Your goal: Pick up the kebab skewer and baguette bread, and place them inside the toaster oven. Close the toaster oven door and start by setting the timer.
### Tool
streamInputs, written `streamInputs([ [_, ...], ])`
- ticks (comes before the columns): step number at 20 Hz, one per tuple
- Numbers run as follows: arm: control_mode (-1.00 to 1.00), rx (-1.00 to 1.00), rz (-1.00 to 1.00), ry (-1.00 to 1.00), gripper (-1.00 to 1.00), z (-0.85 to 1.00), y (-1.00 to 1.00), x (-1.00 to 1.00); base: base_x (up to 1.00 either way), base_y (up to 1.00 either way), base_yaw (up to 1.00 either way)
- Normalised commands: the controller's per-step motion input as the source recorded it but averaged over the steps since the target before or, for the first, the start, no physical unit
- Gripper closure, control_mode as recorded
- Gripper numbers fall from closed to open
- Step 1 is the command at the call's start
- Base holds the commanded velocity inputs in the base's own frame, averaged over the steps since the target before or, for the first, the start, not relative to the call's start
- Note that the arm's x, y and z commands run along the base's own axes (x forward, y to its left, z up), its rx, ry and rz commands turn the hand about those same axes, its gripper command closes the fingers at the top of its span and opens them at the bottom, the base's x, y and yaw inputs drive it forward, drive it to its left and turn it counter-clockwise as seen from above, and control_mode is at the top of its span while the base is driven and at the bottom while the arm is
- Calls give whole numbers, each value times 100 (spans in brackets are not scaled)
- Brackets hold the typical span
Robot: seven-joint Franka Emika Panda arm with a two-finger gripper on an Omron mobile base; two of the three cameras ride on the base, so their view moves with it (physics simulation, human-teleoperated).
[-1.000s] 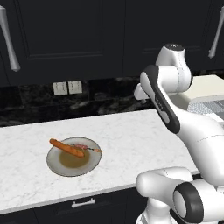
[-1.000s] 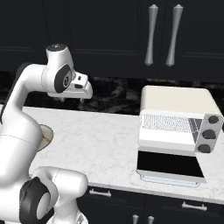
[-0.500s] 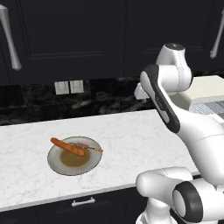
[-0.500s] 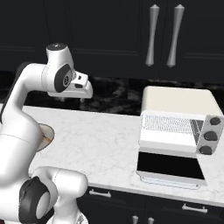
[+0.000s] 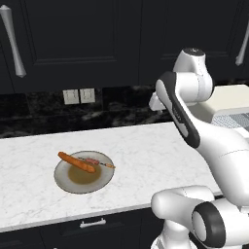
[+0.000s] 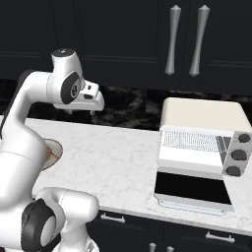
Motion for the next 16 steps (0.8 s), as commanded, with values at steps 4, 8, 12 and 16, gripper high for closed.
streamInputs([
  [4, -100, 0, 0, 0, -100, 0, 0, 0, 0, 0, 0],
  [8, -100, 0, 0, 0, -100, 0, -5, 0, 0, 0, 0],
  [12, -100, 6, 3, -10, -100, -4, -92, -63, 0, 0, 0],
  [16, -100, 17, 16, -23, -100, -23, -100, -35, 0, 0, 0],
])
